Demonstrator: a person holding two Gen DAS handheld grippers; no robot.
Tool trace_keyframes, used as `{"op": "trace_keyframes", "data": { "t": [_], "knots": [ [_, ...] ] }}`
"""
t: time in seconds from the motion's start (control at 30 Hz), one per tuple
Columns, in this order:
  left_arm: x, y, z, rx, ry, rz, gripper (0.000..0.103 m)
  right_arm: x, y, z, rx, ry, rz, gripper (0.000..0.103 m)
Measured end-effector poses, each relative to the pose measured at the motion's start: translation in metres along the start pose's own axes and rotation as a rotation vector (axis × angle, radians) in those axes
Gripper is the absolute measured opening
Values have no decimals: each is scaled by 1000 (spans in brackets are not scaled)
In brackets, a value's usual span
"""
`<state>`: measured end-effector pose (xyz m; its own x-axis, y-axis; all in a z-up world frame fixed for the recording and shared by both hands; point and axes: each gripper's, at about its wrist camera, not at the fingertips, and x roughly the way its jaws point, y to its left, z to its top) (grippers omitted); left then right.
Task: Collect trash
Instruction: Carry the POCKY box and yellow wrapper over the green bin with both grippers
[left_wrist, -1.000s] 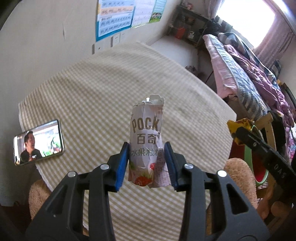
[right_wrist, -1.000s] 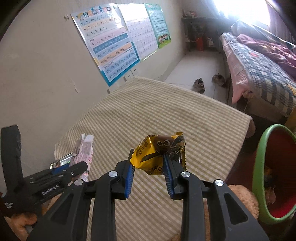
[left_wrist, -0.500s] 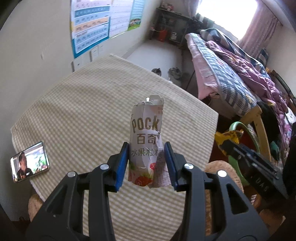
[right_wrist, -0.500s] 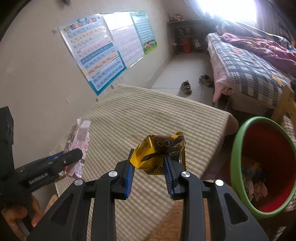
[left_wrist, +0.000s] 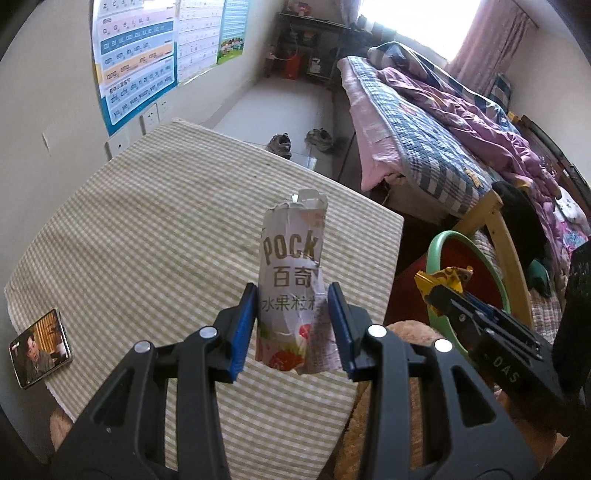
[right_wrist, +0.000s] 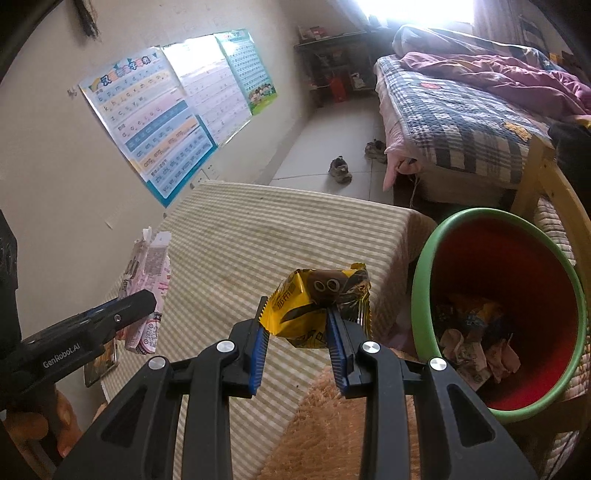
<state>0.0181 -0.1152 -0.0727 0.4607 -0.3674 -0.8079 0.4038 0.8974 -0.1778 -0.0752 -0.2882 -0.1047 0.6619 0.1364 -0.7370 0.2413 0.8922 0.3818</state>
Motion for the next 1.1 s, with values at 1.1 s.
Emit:
{"op": "trace_keyframes", "data": {
  "t": [1.1],
  "knots": [
    [13,-38,6,48,39,-83,37,-21,-62,11,111,-40,-119,30]
  ]
}}
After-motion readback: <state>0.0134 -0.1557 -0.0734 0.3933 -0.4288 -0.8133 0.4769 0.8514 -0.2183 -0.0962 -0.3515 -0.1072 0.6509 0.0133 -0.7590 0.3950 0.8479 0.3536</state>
